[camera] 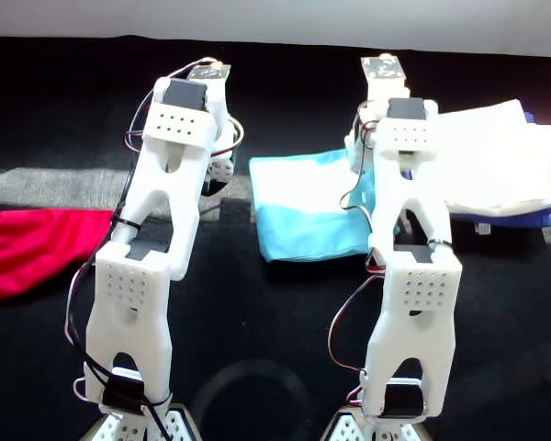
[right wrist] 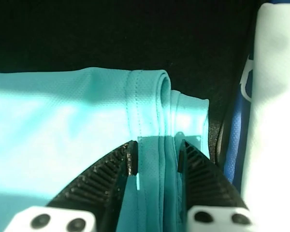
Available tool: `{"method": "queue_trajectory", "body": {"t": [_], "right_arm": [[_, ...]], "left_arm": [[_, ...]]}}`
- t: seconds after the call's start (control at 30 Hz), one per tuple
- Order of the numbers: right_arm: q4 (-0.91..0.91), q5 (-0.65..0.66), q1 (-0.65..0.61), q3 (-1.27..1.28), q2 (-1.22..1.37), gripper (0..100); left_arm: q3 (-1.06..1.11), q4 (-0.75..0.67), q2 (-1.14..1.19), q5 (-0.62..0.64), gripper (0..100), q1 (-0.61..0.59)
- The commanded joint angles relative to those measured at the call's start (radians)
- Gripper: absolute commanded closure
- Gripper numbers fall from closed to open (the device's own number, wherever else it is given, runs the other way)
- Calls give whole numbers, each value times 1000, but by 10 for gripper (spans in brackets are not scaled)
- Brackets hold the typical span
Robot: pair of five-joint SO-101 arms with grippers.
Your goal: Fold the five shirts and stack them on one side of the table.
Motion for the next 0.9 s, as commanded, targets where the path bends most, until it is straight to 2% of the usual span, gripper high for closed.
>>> {"method": "queue_trajectory", "body": {"t": [0.0,0.3,0.43,0.6,0.87], "right_arm": [[-16,8,-13,-35,-44,841],[-16,5,-2,-47,50,930],[-7,2,13,-142,53,993],[-5,6,42,-251,54,992],[21,6,85,-254,65,990]], "left_arm": [[-4,-2,-65,3,991,-2],[-4,-2,-65,3,991,-2],[-4,-2,-65,3,991,-2],[-4,-2,-65,3,991,-2],[-4,-6,-65,3,991,-4]]}}
